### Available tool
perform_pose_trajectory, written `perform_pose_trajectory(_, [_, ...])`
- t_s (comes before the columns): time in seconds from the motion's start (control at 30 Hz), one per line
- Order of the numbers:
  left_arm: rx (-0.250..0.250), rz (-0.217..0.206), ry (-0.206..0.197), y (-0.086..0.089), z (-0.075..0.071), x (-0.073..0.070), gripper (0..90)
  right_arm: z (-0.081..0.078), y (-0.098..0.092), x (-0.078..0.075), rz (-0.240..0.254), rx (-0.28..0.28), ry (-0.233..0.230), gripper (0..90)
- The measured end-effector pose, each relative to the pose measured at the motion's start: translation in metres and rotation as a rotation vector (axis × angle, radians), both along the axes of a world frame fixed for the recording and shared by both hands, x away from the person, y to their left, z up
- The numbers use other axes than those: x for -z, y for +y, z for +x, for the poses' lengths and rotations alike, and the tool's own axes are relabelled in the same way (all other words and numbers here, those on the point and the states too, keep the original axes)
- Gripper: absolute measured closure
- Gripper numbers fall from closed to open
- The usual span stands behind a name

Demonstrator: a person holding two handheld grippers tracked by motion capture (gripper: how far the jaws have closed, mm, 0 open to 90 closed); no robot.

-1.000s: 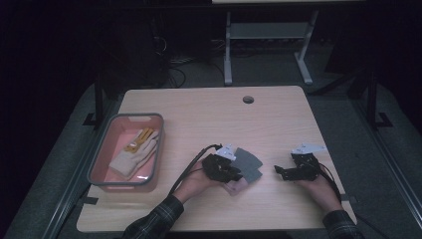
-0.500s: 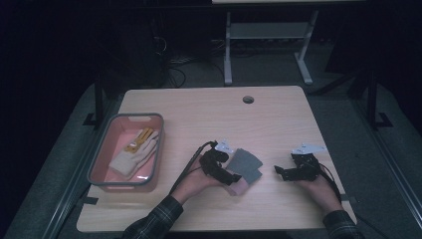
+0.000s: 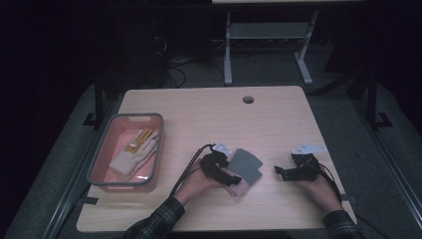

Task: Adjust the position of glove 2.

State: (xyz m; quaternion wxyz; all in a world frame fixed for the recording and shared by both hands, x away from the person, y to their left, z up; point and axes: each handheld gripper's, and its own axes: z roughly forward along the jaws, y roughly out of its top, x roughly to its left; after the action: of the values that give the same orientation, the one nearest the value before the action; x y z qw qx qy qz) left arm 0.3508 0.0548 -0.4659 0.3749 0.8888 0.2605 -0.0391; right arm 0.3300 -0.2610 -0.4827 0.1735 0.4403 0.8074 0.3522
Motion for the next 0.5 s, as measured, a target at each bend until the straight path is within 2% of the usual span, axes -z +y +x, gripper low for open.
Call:
perform_pose_trajectory(0.2, [0.026, 0.0, 0.009, 0.0002, -0.0006, -0.0012, 23.2, 0.0, 0.0, 0.0, 0.0, 0.0, 0.0, 13.2])
perform_pose_trajectory(0.3, [0.043, -0.001, 0.023, -0.0008, -0.0003, -0.0022, 31.2, 0.0, 0.0, 0.0, 0.0, -0.001, -0.001, 13.2])
perform_pose_trajectory(0.37, [0.063, -0.015, 0.06, -0.0011, 0.0, -0.0022, 41.0, 0.0, 0.0, 0.0, 0.0, -0.001, -0.001, 13.2])
perform_pose_trajectory(0.4, [0.072, -0.03, 0.094, -0.001, 0.0004, -0.0014, 45.8, 0.0, 0.0, 0.0001, -0.001, -0.001, -0.001, 13.2])
perform_pose_trajectory(0.43, [0.072, -0.03, 0.094, -0.001, 0.0004, -0.0014, 50.6, -0.0001, 0.0, 0.0001, -0.001, 0.0, -0.001, 13.2])
perform_pose_trajectory(0.47, [0.082, -0.038, 0.122, -0.0013, 0.0015, -0.0011, 54.2, 0.0, 0.0, 0.0001, -0.001, -0.001, -0.001, 13.2])
perform_pose_trajectory(0.5, [0.091, -0.035, 0.117, -0.0018, 0.0017, -0.0019, 56.1, -0.0001, 0.0, 0.0, -0.001, 0.0, -0.001, 13.2])
